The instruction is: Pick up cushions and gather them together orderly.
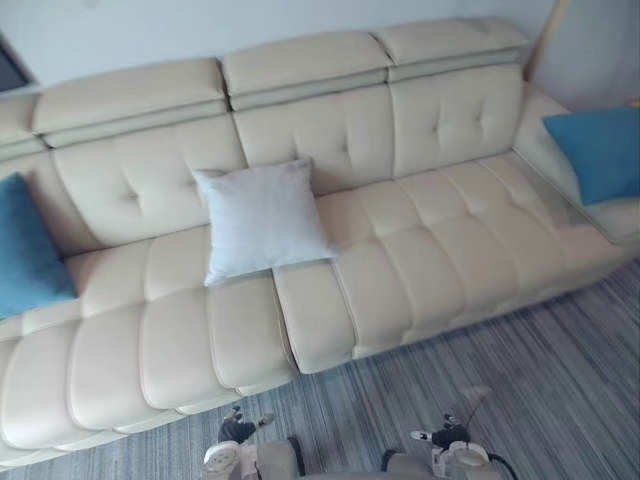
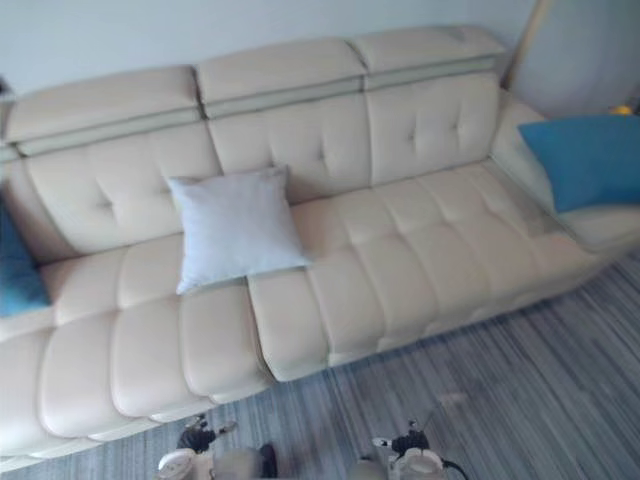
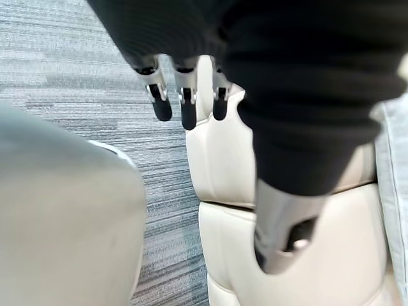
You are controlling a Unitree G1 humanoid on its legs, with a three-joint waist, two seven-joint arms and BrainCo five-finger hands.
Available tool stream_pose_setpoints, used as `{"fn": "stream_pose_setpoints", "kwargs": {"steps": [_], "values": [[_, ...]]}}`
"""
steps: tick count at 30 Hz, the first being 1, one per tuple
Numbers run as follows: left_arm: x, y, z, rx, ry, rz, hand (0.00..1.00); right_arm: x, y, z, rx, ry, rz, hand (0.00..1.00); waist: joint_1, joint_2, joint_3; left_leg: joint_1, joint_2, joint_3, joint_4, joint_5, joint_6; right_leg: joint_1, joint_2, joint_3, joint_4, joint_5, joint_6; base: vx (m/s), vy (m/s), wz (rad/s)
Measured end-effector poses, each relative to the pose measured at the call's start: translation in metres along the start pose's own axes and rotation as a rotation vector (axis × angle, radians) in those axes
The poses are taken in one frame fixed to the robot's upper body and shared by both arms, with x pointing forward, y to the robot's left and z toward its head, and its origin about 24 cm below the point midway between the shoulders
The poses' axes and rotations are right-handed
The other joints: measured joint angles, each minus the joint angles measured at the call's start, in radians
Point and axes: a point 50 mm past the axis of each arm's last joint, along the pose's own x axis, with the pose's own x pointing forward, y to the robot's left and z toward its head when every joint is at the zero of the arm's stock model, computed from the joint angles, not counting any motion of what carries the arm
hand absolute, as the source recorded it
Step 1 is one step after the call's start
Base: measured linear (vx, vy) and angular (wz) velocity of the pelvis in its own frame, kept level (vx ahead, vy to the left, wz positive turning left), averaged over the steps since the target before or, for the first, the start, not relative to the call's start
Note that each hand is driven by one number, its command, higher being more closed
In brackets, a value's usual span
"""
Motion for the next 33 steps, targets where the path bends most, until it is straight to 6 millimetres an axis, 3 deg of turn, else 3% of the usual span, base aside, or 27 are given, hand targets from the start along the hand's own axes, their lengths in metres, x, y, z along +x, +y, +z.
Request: {"fn": "stream_pose_setpoints", "kwargs": {"steps": [2,5,8,9,11,12,13,14,15,17,18,19,21,22,23,24,25,26,28,29,30,32,33], "values": [[0.000,0.001,-0.002,0.003,0.010,0.002,0.00,-0.001,0.000,-0.004,0.016,0.011,-0.005,0.00,-0.017,-0.003,-0.005,0.002,-0.013,0.000,-0.027,0.014,0.010,0.010,-0.003,-0.002,-0.041,0.022,-0.001,0.06,0.074,0.00],[0.000,0.000,-0.003,-0.007,0.017,-0.001,0.00,-0.001,0.002,-0.004,0.048,0.015,-0.005,0.00,-0.019,-0.006,-0.011,0.016,-0.014,0.023,-0.042,0.024,0.020,0.010,0.003,0.010,-0.056,0.029,-0.003,0.09,0.018,-0.22],[-0.001,0.000,-0.009,-0.045,0.051,0.012,0.00,-0.001,0.007,-0.002,0.059,0.008,0.008,0.00,-0.017,0.022,-0.022,0.038,0.025,0.102,-0.048,0.019,0.012,-0.020,0.045,0.062,-0.063,0.058,-0.045,0.13,-0.014,-0.93],[-0.002,-0.001,-0.013,-0.056,0.068,0.014,0.00,-0.001,0.007,0.003,0.057,-0.005,0.012,0.00,-0.015,0.040,-0.031,0.037,0.056,0.148,-0.060,0.018,0.011,-0.058,0.081,0.064,-0.071,0.108,-0.058,0.09,-0.042,-1.53],[-0.002,-0.001,-0.013,-0.067,0.072,0.016,0.00,0.001,0.008,0.013,0.054,-0.031,0.015,0.00,-0.013,0.050,-0.029,0.040,0.091,0.213,-0.071,0.018,0.011,-0.105,0.120,-0.008,-0.075,0.168,-0.085,0.08,-0.073,-1.65],[-0.002,-0.002,-0.013,-0.070,0.072,0.010,0.00,0.002,0.008,0.015,0.051,-0.039,0.015,0.00,-0.013,0.052,-0.027,0.041,0.110,0.247,-0.070,0.019,0.011,-0.124,0.133,-0.126,-0.086,0.195,-0.125,0.06,-0.156,-1.40],[-0.002,-0.005,-0.013,-0.069,0.072,-0.001,0.00,0.002,0.006,0.016,0.050,-0.040,0.012,0.00,-0.014,0.063,-0.020,0.052,0.126,0.284,-0.073,0.019,0.011,-0.134,0.124,-0.290,-0.075,0.169,-0.167,0.05,-0.176,-1.24],[-0.002,-0.005,-0.013,-0.064,0.071,-0.003,0.00,0.002,0.006,0.017,0.050,-0.042,0.010,0.00,-0.017,0.059,-0.019,0.059,0.122,0.298,-0.074,0.019,0.011,-0.136,0.112,-0.368,-0.052,0.133,-0.181,0.02,-0.170,-0.98],[-0.001,-0.004,-0.012,-0.051,0.071,-0.003,0.00,0.002,0.003,0.010,0.060,-0.025,0.003,0.00,-0.018,0.039,-0.021,0.086,0.103,0.334,-0.075,0.013,0.002,-0.130,0.083,-0.481,-0.016,0.067,-0.169,0.03,-0.128,-0.76],[-0.002,-0.006,-0.013,-0.042,0.075,-0.013,0.00,0.002,-0.007,0.009,0.090,-0.023,-0.025,0.00,-0.025,0.071,-0.010,0.119,0.114,0.340,-0.060,-0.006,-0.026,-0.124,0.101,-0.427,0.005,0.050,-0.141,0.03,-0.095,-0.69],[-0.002,-0.007,-0.012,-0.040,0.072,-0.016,0.00,0.002,-0.008,0.009,0.092,-0.023,-0.028,0.00,-0.025,0.071,-0.007,0.119,0.118,0.341,-0.043,-0.012,-0.035,-0.124,0.106,-0.418,0.003,0.041,-0.138,0.01,-0.084,-0.50],[-0.001,-0.006,-0.011,-0.033,0.068,-0.017,0.00,0.002,-0.009,0.008,0.103,-0.020,-0.032,0.00,-0.023,0.077,-0.003,0.103,0.147,0.336,0.048,-0.024,-0.051,-0.116,0.112,-0.401,0.012,0.016,-0.143,-0.02,-0.131,-0.42],[-0.001,-0.007,-0.009,-0.042,0.060,-0.017,0.00,0.002,-0.010,0.005,0.119,-0.011,-0.039,0.00,-0.022,0.063,0.007,0.045,0.212,0.311,0.257,-0.035,-0.048,-0.100,0.128,-0.382,0.021,-0.005,-0.146,-0.01,-0.170,-0.42],[-0.001,-0.006,-0.005,-0.057,0.038,-0.012,0.00,0.002,-0.010,0.006,0.121,-0.014,-0.042,0.00,-0.020,0.076,0.017,-0.018,0.286,0.256,0.477,-0.012,-0.010,-0.071,0.160,-0.352,0.034,-0.023,-0.167,0.06,-0.146,-0.47],[-0.001,-0.006,-0.004,-0.059,0.034,-0.011,0.00,0.001,-0.010,0.006,0.122,-0.018,-0.042,0.00,-0.020,0.074,0.022,-0.053,0.300,0.215,0.553,0.004,0.020,-0.059,0.172,-0.336,0.037,-0.030,-0.175,0.17,-0.118,-0.83],[-0.001,-0.008,-0.002,-0.061,0.022,-0.014,0.00,0.001,-0.007,0.009,0.130,-0.031,-0.036,0.00,-0.010,0.078,0.022,-0.107,0.290,0.131,0.625,-0.038,-0.008,-0.049,0.191,-0.289,0.041,-0.036,-0.181,0.16,-0.025,-0.76],[-0.001,-0.008,0.000,-0.062,0.014,-0.015,0.00,0.002,-0.007,0.013,0.132,-0.039,-0.035,0.00,-0.006,0.077,0.022,-0.120,0.276,0.112,0.629,-0.058,-0.016,-0.050,0.195,-0.268,0.040,-0.036,-0.182,0.18,-0.004,-1.32],[0.000,-0.010,0.004,-0.060,-0.006,-0.020,0.00,0.002,-0.007,0.014,0.149,-0.040,-0.037,0.00,0.005,0.073,0.025,-0.162,0.216,0.057,0.591,-0.098,-0.023,-0.049,0.204,-0.201,0.038,-0.036,-0.183,0.14,0.015,-1.16],[-0.001,-0.015,0.006,-0.070,-0.017,-0.029,0.00,0.002,-0.007,0.014,0.151,-0.038,-0.042,0.00,0.020,0.073,0.025,-0.192,0.158,0.000,0.512,-0.111,-0.023,-0.047,0.212,-0.135,0.037,-0.036,-0.182,0.16,0.062,-1.32],[-0.001,-0.018,0.008,-0.075,-0.023,-0.035,0.00,0.002,-0.005,0.014,0.153,-0.033,-0.045,0.00,0.033,0.073,0.025,-0.211,0.090,-0.088,0.374,-0.107,-0.035,-0.052,0.217,-0.083,0.031,-0.037,-0.178,0.12,0.082,-1.33],[-0.001,-0.018,0.007,-0.072,-0.024,-0.035,0.00,0.001,-0.004,0.013,0.155,-0.032,-0.044,0.00,0.035,0.075,0.024,-0.211,0.069,-0.129,0.304,-0.099,-0.034,-0.052,0.223,-0.061,0.028,-0.037,-0.174,0.14,0.116,-1.30],[-0.002,-0.020,0.006,-0.081,-0.017,-0.039,0.00,0.001,0.000,0.012,0.159,-0.026,-0.037,0.00,0.037,0.084,0.018,-0.206,0.057,-0.198,0.182,-0.039,-0.001,-0.047,0.252,-0.003,0.019,-0.040,-0.162,0.19,0.137,-1.27],[-0.002,-0.017,0.006,-0.078,-0.017,-0.031,0.00,0.000,0.003,0.011,0.162,-0.027,-0.029,0.00,0.044,0.070,0.010,-0.171,0.066,-0.156,0.168,-0.012,0.005,-0.044,0.252,0.039,0.027,-0.051,-0.143,0.36,0.189,-1.56]]}}
